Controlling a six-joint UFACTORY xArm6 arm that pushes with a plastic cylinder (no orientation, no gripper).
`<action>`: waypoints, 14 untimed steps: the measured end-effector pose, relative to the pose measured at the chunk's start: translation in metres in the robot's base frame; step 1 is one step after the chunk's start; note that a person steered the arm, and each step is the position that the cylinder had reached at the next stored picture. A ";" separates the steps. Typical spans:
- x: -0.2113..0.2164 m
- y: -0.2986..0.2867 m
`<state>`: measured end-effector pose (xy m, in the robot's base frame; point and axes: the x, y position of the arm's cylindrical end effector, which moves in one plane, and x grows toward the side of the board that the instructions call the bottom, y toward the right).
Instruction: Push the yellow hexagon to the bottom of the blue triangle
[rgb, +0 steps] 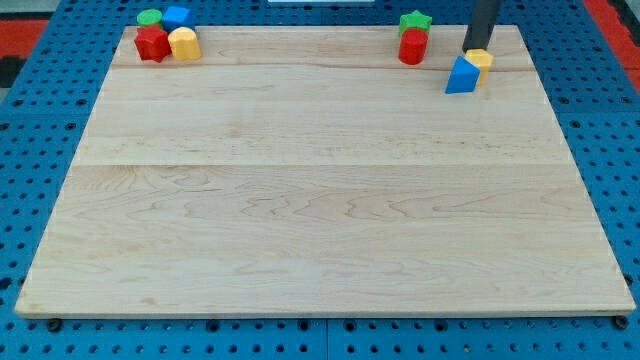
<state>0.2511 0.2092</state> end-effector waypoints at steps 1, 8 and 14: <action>0.009 0.000; 0.092 -0.009; 0.140 0.053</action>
<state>0.3908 0.2622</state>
